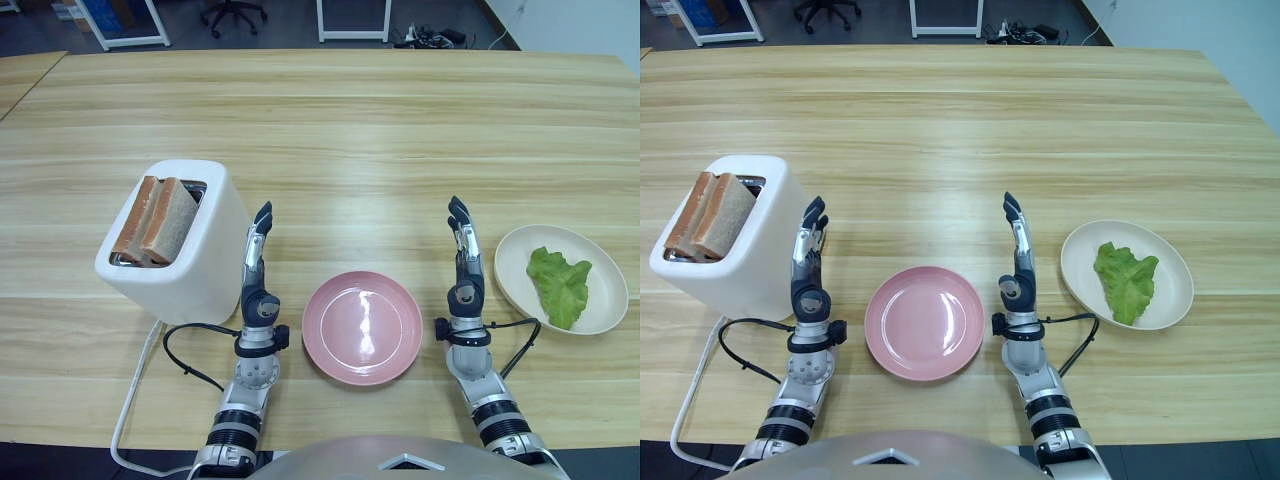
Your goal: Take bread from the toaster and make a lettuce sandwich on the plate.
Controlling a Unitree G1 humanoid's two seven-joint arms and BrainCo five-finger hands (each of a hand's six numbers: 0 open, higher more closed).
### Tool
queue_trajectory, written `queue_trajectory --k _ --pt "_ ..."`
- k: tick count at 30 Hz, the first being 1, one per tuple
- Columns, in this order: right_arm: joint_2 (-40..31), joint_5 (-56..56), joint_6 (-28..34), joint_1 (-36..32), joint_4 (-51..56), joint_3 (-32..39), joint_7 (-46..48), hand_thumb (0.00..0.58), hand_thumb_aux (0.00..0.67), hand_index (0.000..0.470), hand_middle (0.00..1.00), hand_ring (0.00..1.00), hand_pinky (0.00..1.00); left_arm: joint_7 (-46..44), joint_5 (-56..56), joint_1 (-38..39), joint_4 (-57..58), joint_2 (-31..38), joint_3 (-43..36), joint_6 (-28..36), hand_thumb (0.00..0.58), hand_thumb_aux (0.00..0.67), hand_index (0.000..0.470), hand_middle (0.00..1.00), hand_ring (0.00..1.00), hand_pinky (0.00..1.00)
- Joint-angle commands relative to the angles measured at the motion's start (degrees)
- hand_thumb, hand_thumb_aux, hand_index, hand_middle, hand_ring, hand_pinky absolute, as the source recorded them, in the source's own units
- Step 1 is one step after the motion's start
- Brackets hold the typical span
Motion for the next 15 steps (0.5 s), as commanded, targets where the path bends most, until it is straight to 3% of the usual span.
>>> queue_trajectory --k 1,9,12,15 --pt "0.3 -0.9 -0.3 0.8 1.0 -0.6 0.7 0.0 0.0 0.0 0.0 0.0 0.0 -0.4 0.0 3.2 2.0 -1.3 -0.2 0.5 0.0 0.0 0.0 0.0 0.0 0.0" --pt "0.5 -1.7 -1.4 1.8 -0.1 -0.9 1.8 0.0 0.0 0.0 0.0 0.0 0.0 1.2 4.2 4.4 -3.2 -1.2 2.8 -0.3 0.0 0.0 0.0 0.0 0.0 0.0" --pt "-0.3 -3.8 -1.4 2.7 -1.3 -1.7 1.6 0.0 0.0 0.0 0.0 0.0 0.0 4.7 16.3 8.2 -17.9 0.4 13.1 1.8 0.0 0.0 0.0 0.0 0.0 0.0" --pt "-0.8 -5.0 -1.7 3.0 -1.0 -2.0 1.5 0.0 0.0 0.0 0.0 0.0 0.0 8.5 23.6 12.1 -27.0 4.5 25.9 9.1 0.0 0.0 0.0 0.0 0.0 0.0"
